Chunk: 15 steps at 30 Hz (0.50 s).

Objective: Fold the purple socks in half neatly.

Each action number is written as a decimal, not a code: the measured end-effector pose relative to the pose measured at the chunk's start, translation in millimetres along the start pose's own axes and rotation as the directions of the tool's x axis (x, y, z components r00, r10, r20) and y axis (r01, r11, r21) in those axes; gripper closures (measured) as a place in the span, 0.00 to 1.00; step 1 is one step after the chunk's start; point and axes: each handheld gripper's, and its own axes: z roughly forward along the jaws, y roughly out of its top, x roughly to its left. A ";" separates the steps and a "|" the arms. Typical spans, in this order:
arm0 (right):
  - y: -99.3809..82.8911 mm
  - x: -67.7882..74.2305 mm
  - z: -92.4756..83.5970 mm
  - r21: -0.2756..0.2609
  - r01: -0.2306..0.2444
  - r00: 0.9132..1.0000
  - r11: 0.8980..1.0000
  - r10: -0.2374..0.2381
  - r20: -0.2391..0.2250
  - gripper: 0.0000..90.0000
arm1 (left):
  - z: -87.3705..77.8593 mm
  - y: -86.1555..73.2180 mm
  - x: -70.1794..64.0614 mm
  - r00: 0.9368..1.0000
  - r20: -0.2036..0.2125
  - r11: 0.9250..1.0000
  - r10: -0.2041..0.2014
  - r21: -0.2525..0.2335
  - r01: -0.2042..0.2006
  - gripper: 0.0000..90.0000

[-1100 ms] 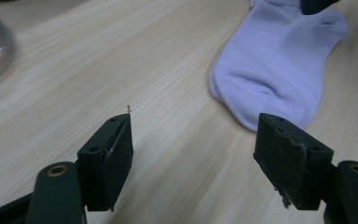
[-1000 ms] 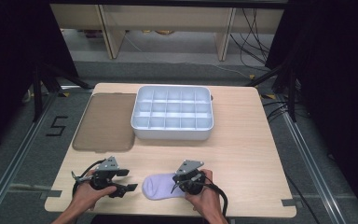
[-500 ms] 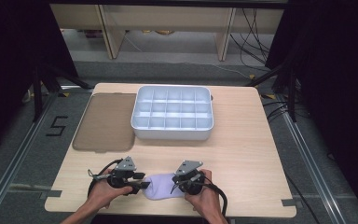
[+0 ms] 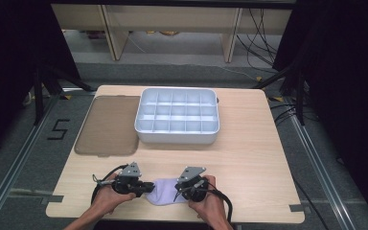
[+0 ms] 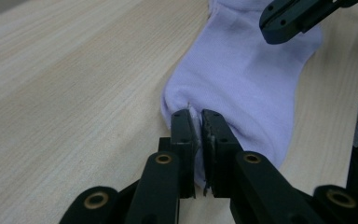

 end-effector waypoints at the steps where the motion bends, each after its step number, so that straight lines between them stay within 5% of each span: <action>1: 0.5 2.7 0.6 0.001 -0.007 1.000 1.000 0.007 -0.005 0.99 | -1.4 0.8 0.3 1.000 0.009 1.000 0.008 -0.018 -0.008 0.93; 9: 3.1 18.5 16.8 0.053 0.043 0.998 0.998 -0.041 -0.046 1.00 | -14.5 2.8 -3.2 1.000 0.011 0.999 0.006 -0.046 -0.005 0.93; 15: 10.0 28.0 25.6 0.038 0.046 0.997 0.998 -0.043 -0.063 1.00 | -26.6 5.9 -4.6 0.998 0.058 0.995 0.008 -0.099 -0.002 0.94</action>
